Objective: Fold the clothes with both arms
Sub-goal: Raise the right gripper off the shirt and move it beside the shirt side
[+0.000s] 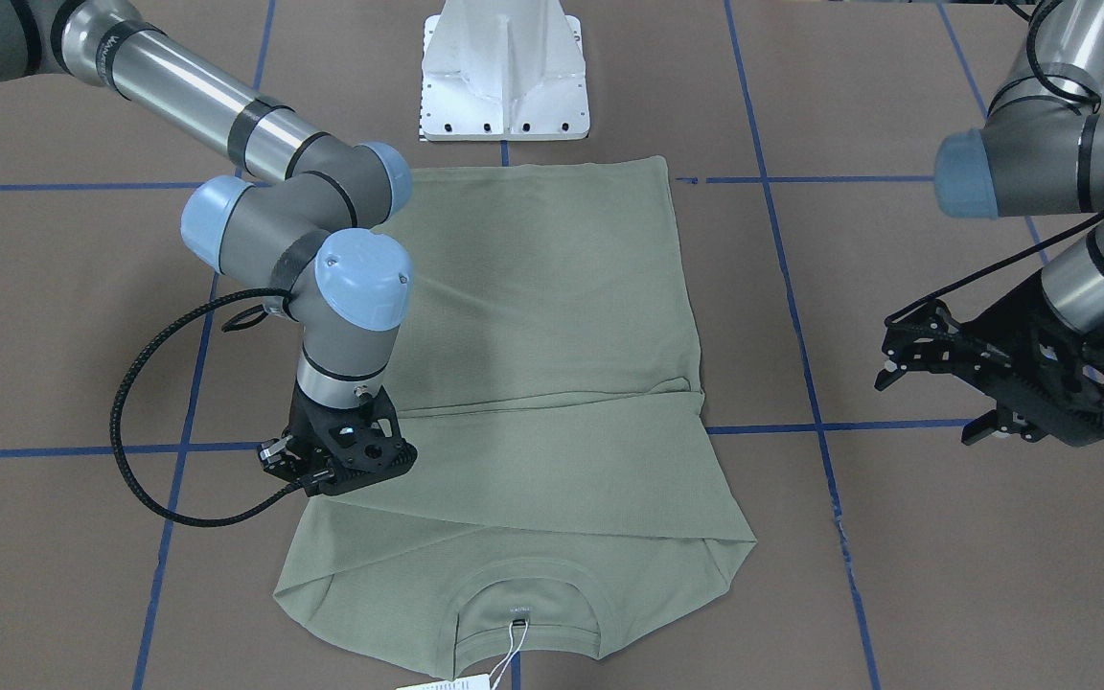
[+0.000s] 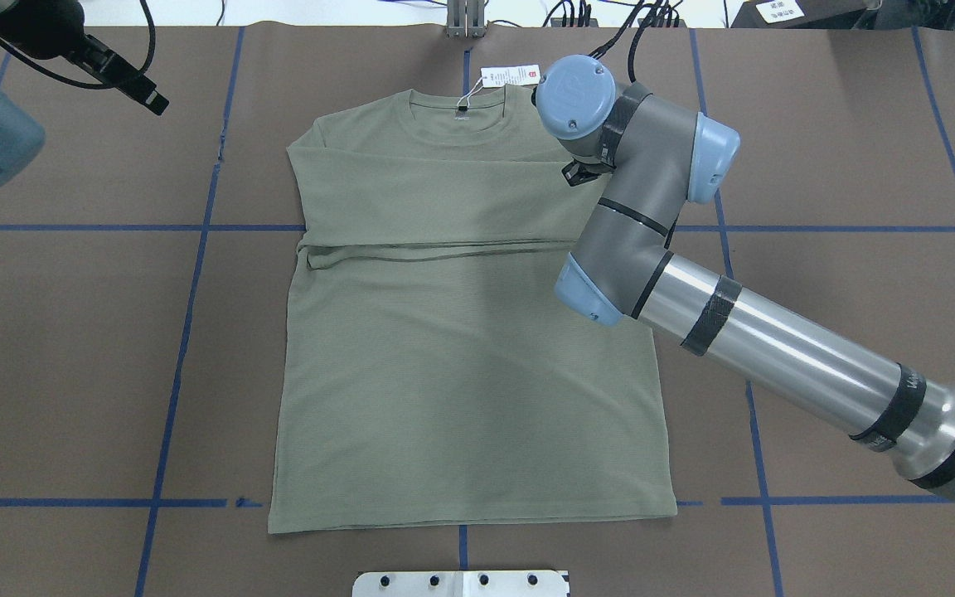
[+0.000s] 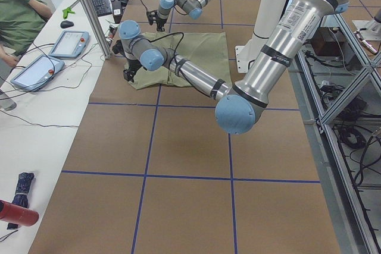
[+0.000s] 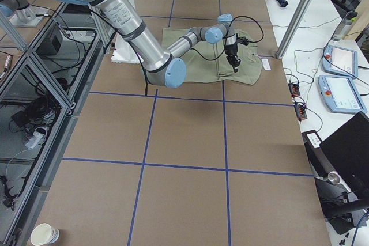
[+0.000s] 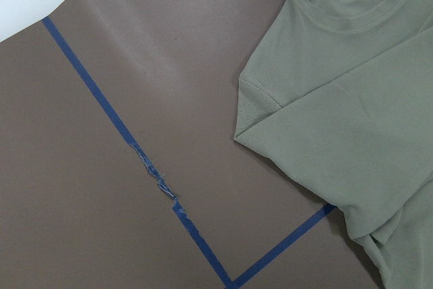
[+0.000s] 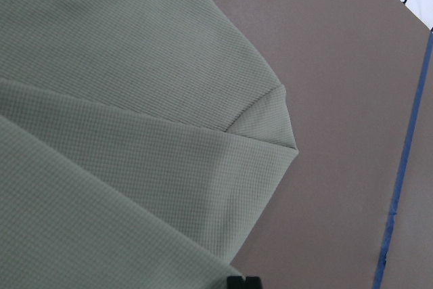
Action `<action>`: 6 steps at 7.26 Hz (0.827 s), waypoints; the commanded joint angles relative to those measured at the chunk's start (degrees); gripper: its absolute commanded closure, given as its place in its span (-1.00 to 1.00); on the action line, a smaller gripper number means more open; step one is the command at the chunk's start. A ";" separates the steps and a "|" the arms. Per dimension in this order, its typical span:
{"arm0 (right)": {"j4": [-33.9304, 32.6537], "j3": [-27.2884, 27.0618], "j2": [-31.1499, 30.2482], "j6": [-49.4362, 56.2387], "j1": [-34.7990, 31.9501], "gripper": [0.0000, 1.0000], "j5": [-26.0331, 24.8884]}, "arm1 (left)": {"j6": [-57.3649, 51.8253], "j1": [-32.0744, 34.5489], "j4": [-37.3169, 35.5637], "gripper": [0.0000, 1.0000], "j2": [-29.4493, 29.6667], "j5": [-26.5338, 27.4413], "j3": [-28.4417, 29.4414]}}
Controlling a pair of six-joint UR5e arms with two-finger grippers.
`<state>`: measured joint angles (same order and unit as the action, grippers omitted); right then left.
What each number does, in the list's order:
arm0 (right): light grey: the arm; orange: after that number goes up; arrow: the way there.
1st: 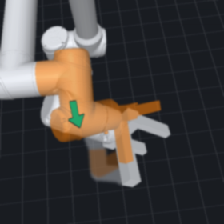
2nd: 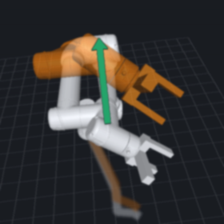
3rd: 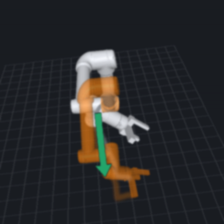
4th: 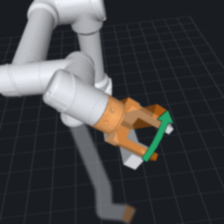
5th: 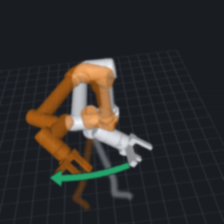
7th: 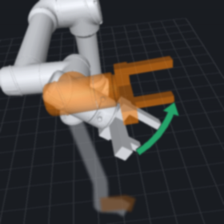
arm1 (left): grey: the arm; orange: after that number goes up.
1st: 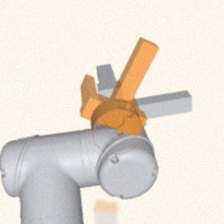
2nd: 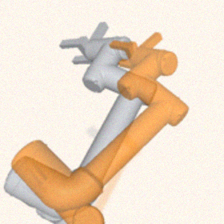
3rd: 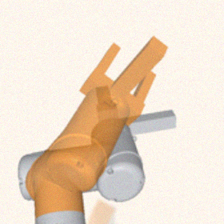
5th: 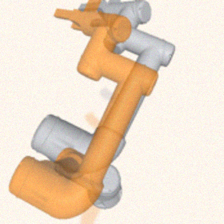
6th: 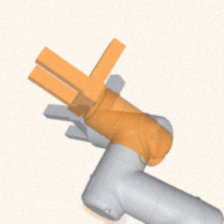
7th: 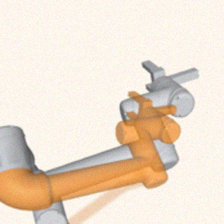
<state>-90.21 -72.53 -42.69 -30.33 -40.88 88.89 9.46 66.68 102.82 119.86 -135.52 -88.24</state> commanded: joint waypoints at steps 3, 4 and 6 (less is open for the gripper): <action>7.30 0.20 -0.37 -5.42 -1.21 -1.00 7.81 | 2.56 0.03 0.01 -1.00 -0.59 0.16 -1.40; 8.54 -0.59 -0.46 -16.15 -2.18 -1.00 16.06 | 9.02 -0.15 0.10 -1.00 -2.59 0.77 -4.89; 7.68 -10.89 -5.16 -29.99 -1.58 -1.00 19.74 | 23.94 -5.13 0.36 -1.00 -11.52 2.09 -18.03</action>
<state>-82.30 -76.66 -44.44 -51.16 -42.73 105.84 23.88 64.74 102.97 114.17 -134.43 -98.06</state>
